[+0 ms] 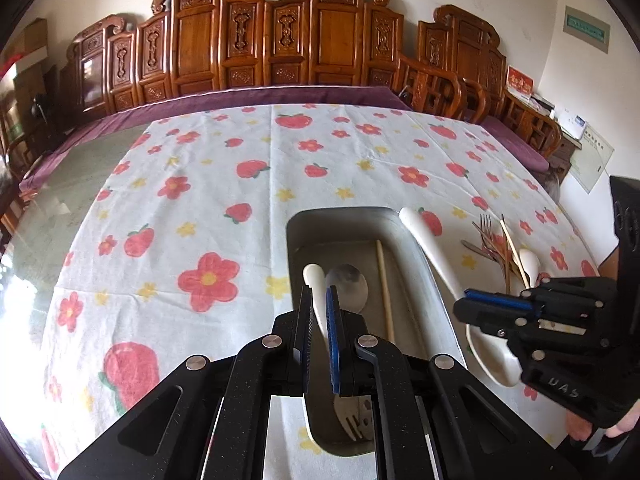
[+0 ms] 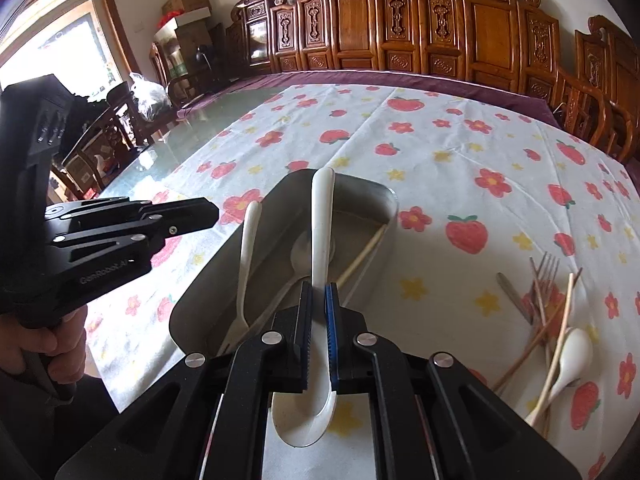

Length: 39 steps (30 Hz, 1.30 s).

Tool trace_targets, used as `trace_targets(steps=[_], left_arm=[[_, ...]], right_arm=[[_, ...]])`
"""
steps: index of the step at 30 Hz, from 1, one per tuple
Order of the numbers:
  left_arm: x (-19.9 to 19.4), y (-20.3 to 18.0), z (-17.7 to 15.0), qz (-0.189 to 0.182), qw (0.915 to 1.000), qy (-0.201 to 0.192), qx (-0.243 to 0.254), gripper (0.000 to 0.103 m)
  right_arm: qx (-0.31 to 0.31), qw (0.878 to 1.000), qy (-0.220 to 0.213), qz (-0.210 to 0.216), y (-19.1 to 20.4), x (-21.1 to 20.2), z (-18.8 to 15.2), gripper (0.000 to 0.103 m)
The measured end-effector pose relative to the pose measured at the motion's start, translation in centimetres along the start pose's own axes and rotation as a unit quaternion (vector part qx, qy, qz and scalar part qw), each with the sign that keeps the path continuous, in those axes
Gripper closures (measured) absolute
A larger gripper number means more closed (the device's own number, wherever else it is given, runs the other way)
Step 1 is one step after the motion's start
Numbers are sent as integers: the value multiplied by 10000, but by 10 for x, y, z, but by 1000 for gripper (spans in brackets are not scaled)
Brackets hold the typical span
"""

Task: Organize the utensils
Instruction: 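Lower the white plastic spoon into the metal tray and open the right tool, then move the right tool back to the pile and grasp a wooden chopstick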

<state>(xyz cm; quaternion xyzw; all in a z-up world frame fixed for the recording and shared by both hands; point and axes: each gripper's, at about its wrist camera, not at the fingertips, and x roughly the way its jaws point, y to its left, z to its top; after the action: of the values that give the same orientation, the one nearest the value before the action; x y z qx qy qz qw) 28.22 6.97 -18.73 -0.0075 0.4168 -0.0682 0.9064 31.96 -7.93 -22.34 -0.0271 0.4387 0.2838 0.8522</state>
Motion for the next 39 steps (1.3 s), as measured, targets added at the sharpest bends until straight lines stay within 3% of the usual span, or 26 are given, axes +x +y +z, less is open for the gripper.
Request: trace_targets(steps=[10, 24, 27, 34, 37, 39], left_arm=[[-12, 32, 1, 134, 9993, -128, -318, 97], [-12, 31, 2, 164, 9992, -129, -329, 97], [-11, 27, 2, 145, 9993, -127, -312, 97], [-8, 7, 4, -38, 9996, -156, -237, 97], [-8, -6, 5, -151, 9995, -212, -178, 81], [-8, -16, 6, -210, 9995, -238, -92, 77]], right_arm=[[321, 9994, 101, 32, 12, 33, 13, 95], [361, 9990, 217, 128, 10, 48, 11, 94], [380, 9991, 97, 151, 3, 36, 13, 94], [380, 9986, -254, -274, -32, -22, 2, 94], [457, 9961, -397, -639, -58, -53, -10, 94], [471, 9943, -433, -849, -73, -66, -17, 94]])
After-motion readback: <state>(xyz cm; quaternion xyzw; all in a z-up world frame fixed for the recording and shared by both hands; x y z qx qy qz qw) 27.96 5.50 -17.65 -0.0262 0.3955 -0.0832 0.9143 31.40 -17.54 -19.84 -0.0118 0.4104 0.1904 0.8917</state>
